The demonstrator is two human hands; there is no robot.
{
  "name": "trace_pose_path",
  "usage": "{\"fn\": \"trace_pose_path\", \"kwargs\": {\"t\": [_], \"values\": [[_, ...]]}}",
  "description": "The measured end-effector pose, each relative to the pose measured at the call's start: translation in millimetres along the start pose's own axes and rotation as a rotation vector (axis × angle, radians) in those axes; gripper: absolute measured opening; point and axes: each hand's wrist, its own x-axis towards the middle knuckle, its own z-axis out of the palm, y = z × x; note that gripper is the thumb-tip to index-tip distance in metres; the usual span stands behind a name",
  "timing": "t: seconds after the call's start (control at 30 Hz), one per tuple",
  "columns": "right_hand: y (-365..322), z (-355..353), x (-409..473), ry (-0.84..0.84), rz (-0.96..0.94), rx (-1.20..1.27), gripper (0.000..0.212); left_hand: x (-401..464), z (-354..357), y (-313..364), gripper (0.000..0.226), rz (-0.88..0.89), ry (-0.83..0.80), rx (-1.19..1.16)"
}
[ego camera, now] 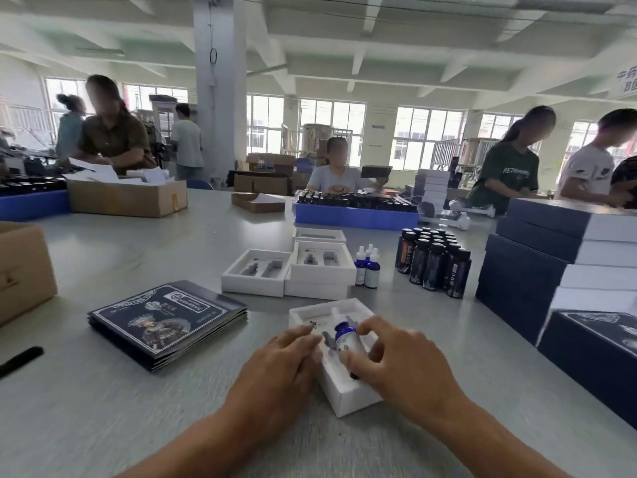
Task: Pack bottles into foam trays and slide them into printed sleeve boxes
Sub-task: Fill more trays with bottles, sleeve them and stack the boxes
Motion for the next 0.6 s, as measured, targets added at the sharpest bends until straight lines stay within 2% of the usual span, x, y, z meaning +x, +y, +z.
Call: {"fn": "trace_pose_path", "kwargs": {"t": [0.07, 0.2, 0.4, 0.6], "values": [[-3.4, 8.2, 1.3, 0.048, -0.035, -0.135, 0.056, 0.1, 1.1, 0.6, 0.042, 0.001, -0.013, 0.036], [1.8, 13.4, 0.4, 0.048, -0.101, -0.194, 0.067, -1.5, 2.0, -1.3, 0.044, -0.009, -0.045, 0.055], [-2.5, 11.5, -1.3, 0.018, -0.093, -0.188, 0.047, -1.7, 1.8, -1.0, 0.045, -0.019, -0.08, 0.043], [-2.6, 4.5, 0.1, -0.156, -0.076, -0.158, 0.041, -3.6, 2.8, -0.6, 0.046, -0.024, -0.093, 0.042]]}}
